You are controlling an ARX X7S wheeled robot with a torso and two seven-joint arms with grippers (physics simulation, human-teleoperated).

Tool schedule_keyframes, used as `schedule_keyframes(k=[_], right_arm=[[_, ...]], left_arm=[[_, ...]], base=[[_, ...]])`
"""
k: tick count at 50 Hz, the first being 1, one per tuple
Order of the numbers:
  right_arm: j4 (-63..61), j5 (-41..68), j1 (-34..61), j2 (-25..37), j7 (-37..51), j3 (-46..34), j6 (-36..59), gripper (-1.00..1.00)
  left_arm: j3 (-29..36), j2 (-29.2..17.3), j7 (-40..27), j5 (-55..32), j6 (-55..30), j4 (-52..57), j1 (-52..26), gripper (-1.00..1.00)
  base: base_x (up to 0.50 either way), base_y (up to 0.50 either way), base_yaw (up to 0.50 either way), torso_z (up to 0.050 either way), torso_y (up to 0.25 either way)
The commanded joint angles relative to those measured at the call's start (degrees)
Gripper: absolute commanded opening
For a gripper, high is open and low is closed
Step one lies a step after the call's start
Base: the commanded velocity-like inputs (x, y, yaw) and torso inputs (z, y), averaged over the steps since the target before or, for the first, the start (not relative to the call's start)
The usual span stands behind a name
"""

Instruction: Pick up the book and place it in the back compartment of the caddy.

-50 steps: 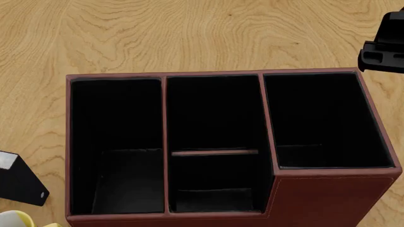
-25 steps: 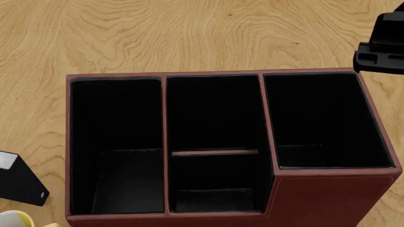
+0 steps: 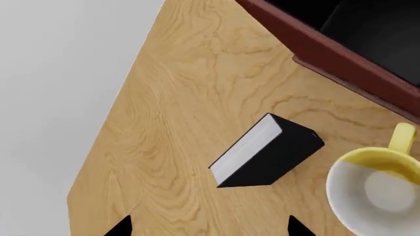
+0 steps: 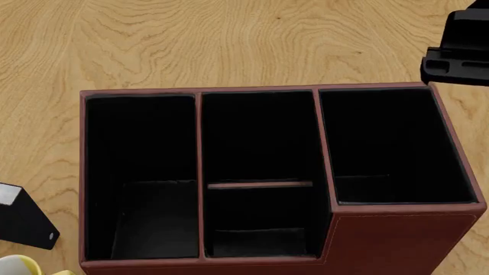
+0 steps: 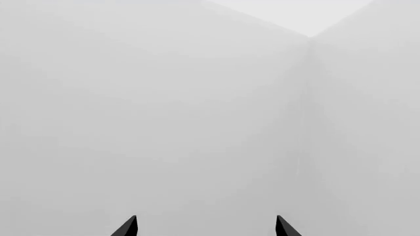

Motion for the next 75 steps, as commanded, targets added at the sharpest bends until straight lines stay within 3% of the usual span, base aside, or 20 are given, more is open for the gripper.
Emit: schedule_keyframes(k=[1,10,20,38,75], right_arm=[[0.24,-0.19,1.57,-0.06,0.51,-1.73,0.70,1.00],[-0.03,0.00,2.60,0.04,0.95,-2.50,1.62,1.00],[-0.36,0.25,3.08,0.16,1.45,-2.72,2.33,1.00],[0.16,-0.15,3.19,0.41,1.67,-3.50,1.92,1.00],[1.57,-1.16,6.29,0.46,2.56,-6.99,2.61,1.00]], left_arm=[[4.49,-0.76,5.23,6.11,2.17,-3.31,-1.84,1.00],[8.32,-0.94,9.77,12.95,5.44,-7.16,-3.34,1.00],[14.62,1.10,16.71,22.83,7.75,-11.27,-7.05,1.00],[22.95,5.90,25.17,32.93,10.47,-15.97,-12.12,1.00],[30.35,13.01,29.00,41.48,20.27,-31.94,-15.29,1.00]], base=[[0.00,0.00,0.00,0.000,0.000],[0.00,0.00,0.00,0.000,0.000],[0.00,0.00,0.00,0.000,0.000],[0.00,0.00,0.00,0.000,0.000],[0.00,0.00,0.00,0.000,0.000]])
